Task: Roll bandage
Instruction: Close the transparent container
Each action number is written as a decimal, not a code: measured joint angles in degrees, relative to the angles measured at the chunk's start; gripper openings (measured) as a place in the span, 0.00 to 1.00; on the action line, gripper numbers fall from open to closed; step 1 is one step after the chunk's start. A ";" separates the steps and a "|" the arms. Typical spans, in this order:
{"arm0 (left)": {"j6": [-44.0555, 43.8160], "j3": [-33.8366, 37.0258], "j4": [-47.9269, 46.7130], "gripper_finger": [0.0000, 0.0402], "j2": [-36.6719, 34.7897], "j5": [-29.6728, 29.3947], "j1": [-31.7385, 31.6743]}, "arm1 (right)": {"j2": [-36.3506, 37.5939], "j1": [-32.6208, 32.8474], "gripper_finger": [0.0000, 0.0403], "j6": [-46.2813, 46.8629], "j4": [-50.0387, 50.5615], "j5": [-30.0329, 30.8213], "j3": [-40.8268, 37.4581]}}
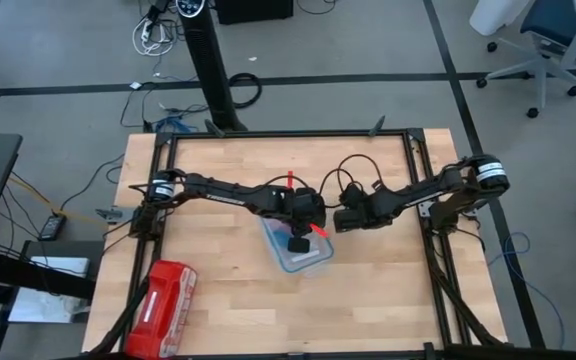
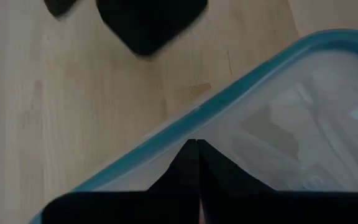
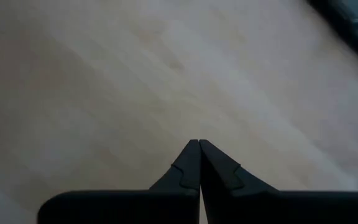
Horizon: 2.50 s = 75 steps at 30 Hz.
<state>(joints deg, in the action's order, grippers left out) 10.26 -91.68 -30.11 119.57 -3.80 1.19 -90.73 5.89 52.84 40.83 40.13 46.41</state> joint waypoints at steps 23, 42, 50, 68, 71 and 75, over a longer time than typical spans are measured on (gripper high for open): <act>-3.08 -7.19 -21.36 0.00 -6.49 -0.51 3.15 | 16.08 2.76 0.00 -17.48 5.66 -9.39 -0.13; -12.64 -6.55 -15.49 0.00 -9.93 -5.62 21.81 | 15.10 -0.77 0.00 -45.21 -26.73 -21.11 -10.40; -10.47 -0.72 5.73 0.00 -10.15 -5.33 26.94 | 15.81 -3.77 0.00 -49.07 -36.85 -25.37 -16.54; -20.10 36.74 78.50 0.00 -10.12 -13.45 25.67 | 17.65 -5.64 0.00 -50.37 -40.12 -25.33 -17.57; -21.81 40.09 83.64 0.00 -10.47 -20.39 24.70 | 17.67 -5.16 0.01 -50.08 -40.12 -25.37 -18.16; -26.19 41.46 78.15 0.00 -12.63 -26.66 23.14 | 17.67 -4.83 0.00 -48.53 -41.58 -25.34 -19.26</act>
<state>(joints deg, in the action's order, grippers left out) -15.93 -50.22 48.04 106.93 -30.47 24.33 -73.06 1.06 4.31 -0.75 14.79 27.15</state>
